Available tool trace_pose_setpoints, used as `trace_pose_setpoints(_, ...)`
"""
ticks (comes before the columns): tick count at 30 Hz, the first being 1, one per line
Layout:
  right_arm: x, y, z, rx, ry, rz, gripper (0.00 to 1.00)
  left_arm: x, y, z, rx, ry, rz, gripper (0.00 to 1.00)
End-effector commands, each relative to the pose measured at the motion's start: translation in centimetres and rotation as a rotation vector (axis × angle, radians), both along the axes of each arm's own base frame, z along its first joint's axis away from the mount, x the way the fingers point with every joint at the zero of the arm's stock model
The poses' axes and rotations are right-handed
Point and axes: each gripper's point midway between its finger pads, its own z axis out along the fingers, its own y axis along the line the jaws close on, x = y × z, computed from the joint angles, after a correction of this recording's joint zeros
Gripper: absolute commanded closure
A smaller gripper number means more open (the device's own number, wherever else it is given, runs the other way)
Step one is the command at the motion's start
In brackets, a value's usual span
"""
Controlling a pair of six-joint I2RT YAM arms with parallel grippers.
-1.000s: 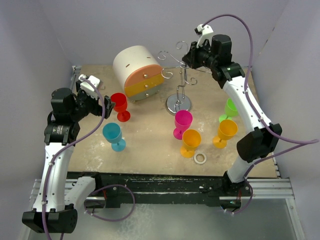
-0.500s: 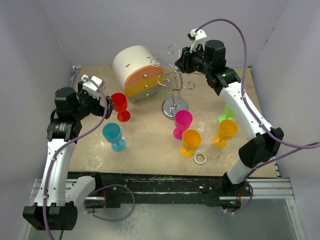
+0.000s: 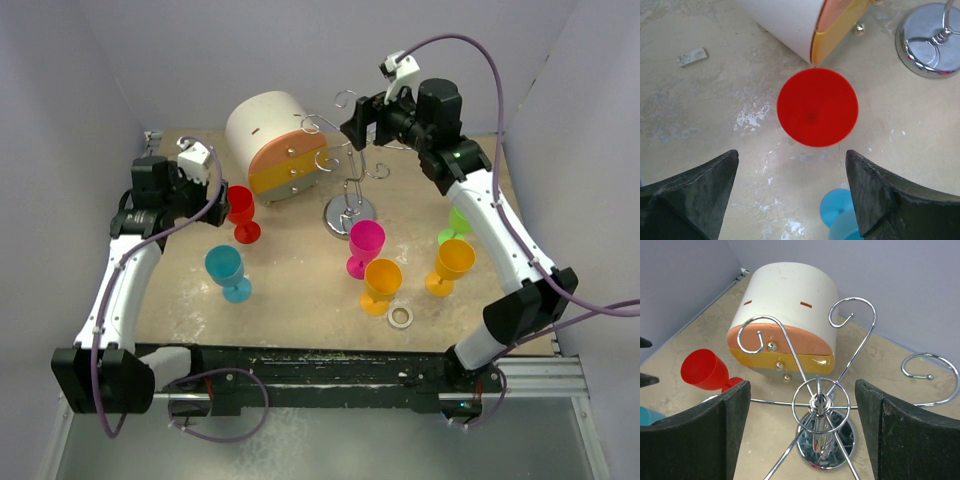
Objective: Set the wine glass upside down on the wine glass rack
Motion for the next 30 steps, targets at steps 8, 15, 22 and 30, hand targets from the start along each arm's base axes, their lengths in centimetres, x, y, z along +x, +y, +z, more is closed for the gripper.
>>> trace_pose_setpoints(8,-4.0,-2.6,5.6,-0.090,-0.196,0.001,0.12,5.0,-0.1,-2.7,-0.019,0.128,-0.007,0.39)
trace_pose_setpoints(15,-3.8,-2.6,4.9,-0.122,-0.184,0.008,0.12,6.0,-0.9,-4.6,-0.048,0.217,-0.039,0.67)
trace_pose_setpoints(22,-3.7,-2.7,4.8,-0.141,-0.180,0.012,0.11,5.9,-1.3,-5.1,-0.054,0.241,-0.058,0.87)
trace_pose_setpoints(30,-3.4,-3.7,4.5,-0.198,-0.202,-0.014,0.10,5.2,0.9,0.5,0.072,0.103,-0.007,1.00)
